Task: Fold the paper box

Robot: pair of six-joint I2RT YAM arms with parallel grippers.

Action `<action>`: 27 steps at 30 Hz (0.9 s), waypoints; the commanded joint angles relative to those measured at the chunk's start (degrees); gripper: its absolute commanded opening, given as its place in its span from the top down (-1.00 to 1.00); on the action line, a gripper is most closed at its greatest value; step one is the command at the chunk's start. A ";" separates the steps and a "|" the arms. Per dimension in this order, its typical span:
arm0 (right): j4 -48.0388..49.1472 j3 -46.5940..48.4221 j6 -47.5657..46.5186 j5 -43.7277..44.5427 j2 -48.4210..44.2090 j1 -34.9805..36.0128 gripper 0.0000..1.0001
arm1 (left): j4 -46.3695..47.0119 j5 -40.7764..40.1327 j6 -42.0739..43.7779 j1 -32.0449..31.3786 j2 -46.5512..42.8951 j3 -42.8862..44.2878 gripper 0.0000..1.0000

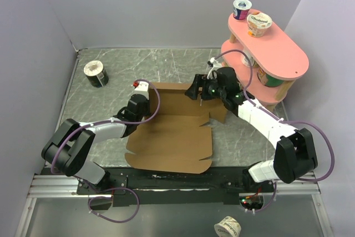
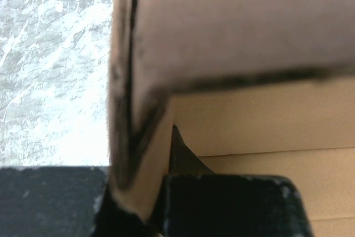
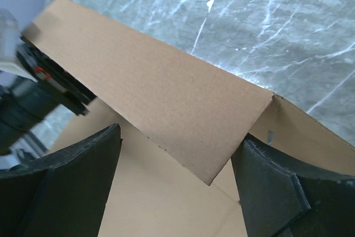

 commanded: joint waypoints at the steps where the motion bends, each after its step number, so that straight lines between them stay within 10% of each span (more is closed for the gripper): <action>1: 3.48 0.53 8.01 -0.24 -2.62 -0.69 -0.69 | 2.88 3.58 0.37 -1.04 -0.68 -0.31 0.98; 21: 15.86 -9.30 33.15 -6.37 -2.27 -6.41 -0.66 | 4.10 -5.10 0.10 -2.97 -0.94 -1.36 0.98; 27: 18.15 -11.15 36.05 -6.37 -2.01 -6.49 -0.36 | 8.50 -10.74 2.39 -6.40 -1.21 -2.94 0.98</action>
